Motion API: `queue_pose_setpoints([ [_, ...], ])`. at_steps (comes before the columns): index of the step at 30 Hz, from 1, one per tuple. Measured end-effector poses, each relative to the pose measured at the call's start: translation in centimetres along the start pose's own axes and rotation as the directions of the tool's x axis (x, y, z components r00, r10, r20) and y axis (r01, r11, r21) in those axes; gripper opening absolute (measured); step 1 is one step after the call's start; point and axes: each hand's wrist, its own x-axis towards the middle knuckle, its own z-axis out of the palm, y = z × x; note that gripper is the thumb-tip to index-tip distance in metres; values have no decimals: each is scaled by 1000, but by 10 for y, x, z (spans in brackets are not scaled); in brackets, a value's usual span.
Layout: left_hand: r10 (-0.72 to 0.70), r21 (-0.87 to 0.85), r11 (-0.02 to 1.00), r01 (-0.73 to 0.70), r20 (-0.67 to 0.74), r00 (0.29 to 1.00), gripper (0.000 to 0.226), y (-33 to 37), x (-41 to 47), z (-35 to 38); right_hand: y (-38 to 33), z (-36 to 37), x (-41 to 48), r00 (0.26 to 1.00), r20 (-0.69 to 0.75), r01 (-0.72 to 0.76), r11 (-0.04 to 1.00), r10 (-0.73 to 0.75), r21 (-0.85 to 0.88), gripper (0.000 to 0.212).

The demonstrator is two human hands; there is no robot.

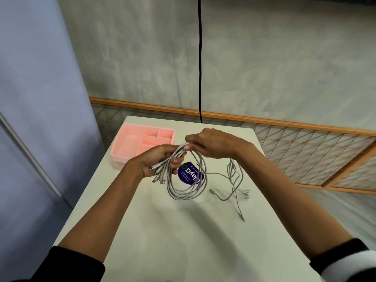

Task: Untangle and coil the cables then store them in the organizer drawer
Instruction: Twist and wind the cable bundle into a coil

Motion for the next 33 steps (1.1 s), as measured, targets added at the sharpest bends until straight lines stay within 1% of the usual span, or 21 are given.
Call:
queue_pose_setpoints([
  [5,-13,38,999,13,-23,1000,23,2,-1,1,-6,-5,7,994,110,-14,1000,15,-10,25],
  [7,-6,16,1000,6,-8,1000,20,2,-1,1,-8,-8,10,992,125,-18,1000,21,-25,23],
  [9,0,-80,997,3,41,999,20,2,-1,1,-8,-10,11,996,93,-11,1000,13,-23,23],
  [10,12,-135,991,-3,67,998,23,2,0,-1,-7,-10,11,999,48,6,1000,-7,14,22],
  [12,23,-197,980,-7,77,997,29,4,1,-4,-4,-7,8,997,-71,32,981,-19,190,23],
  [13,14,-203,979,-1,66,998,30,5,2,-5,-2,-6,6,994,-110,17,957,16,291,31],
  [14,2,-203,979,9,57,998,29,6,2,-6,1,-5,3,991,-119,-16,926,65,378,48],
  [15,-6,-202,979,20,67,998,26,6,3,-6,3,-3,1,989,-102,-58,909,109,413,64],
  [16,-8,-202,979,29,101,995,21,7,3,-7,6,2,1,985,-84,-107,920,149,378,74],
  [17,-5,-206,978,35,146,989,16,6,3,-7,8,9,1,978,-80,-158,939,191,306,75],
  [18,0,-211,977,40,184,983,15,6,4,-7,12,16,3,968,-95,-202,949,230,242,67],
  [19,1,-215,976,44,206,979,18,5,4,-8,15,20,4,960,-118,-227,951,255,211,52],
  [20,2,-218,975,46,218,976,21,5,4,-9,17,23,5,960,-125,-217,947,251,236,33],
  [21,5,-219,975,45,224,975,23,6,3,-10,20,24,4,966,-99,-197,931,237,307,19],
  [22,9,-220,975,41,221,975,25,7,1,-11,23,25,2,973,-51,-186,896,225,404,13],
  [24,-3,-223,974,49,202,979,29,8,0,-15,27,22,-3,982,36,-179,835,188,520,15],
  [27,-15,-202,978,47,156,988,45,10,-3,-18,27,22,-4,986,21,-147,823,163,549,16],
  [28,-11,-165,986,33,128,992,50,11,-4,-17,26,23,-3,985,2,-147,827,173,543,16],
  [30,13,-19,1000,-12,61,998,56,9,-6,-15,25,26,-1,981,-41,-144,852,190,503,20],
  [32,44,110,993,-46,20,999,53,7,-6,-13,26,29,1,977,-67,-150,872,203,466,23],
  [33,52,123,991,-53,11,999,51,6,-5,-12,27,29,2,972,-74,-164,868,223,469,24],
])
